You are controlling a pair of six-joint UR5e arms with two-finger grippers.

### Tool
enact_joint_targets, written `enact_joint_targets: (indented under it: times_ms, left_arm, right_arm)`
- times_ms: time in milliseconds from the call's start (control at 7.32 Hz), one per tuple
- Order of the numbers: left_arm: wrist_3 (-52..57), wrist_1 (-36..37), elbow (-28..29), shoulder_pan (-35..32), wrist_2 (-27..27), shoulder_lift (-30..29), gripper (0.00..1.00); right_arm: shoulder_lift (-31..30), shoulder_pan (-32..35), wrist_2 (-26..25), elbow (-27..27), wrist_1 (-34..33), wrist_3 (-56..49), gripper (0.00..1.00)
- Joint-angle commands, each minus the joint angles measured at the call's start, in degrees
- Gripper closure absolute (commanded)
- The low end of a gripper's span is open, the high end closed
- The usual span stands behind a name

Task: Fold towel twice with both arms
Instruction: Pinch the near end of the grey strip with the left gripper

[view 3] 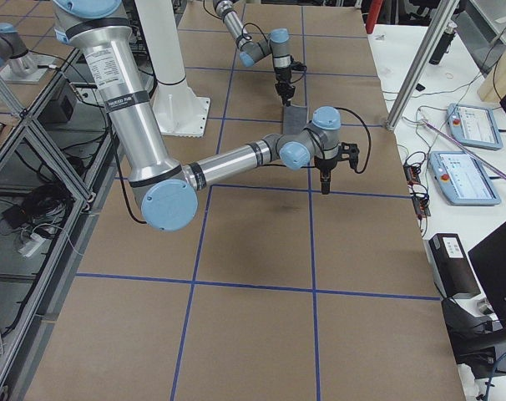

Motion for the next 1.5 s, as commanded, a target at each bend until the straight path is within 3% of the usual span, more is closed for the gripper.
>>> enact_joint_targets:
  times_ms: [0, 137, 547, 957, 1367]
  left_arm:
    - [0.00, -0.01, 0.01, 0.02, 0.00, -0.04, 0.66]
    - [0.00, -0.01, 0.01, 0.02, 0.00, -0.04, 0.68]
    - [0.09, -0.19, -0.17, -0.07, 0.00, -0.04, 1.00]
    - [1.06, -3.26, -0.69, -0.77, -0.44, 1.44, 1.00]
    - [5.32, -5.55, -7.53, -1.56, -0.79, 10.12, 1.00]
  right_arm:
    - [0.00, 0.00, 0.00, 0.00, 0.03, 0.00, 0.00]
    - [0.00, 0.00, 0.00, 0.00, 0.03, 0.00, 0.00]
    - [0.00, 0.00, 0.00, 0.00, 0.12, 0.00, 0.00]
    - [-0.09, 0.00, 0.00, 0.00, 0.21, 0.00, 0.00]
    - [-0.18, 0.00, 0.00, 0.00, 0.21, 0.00, 0.00]
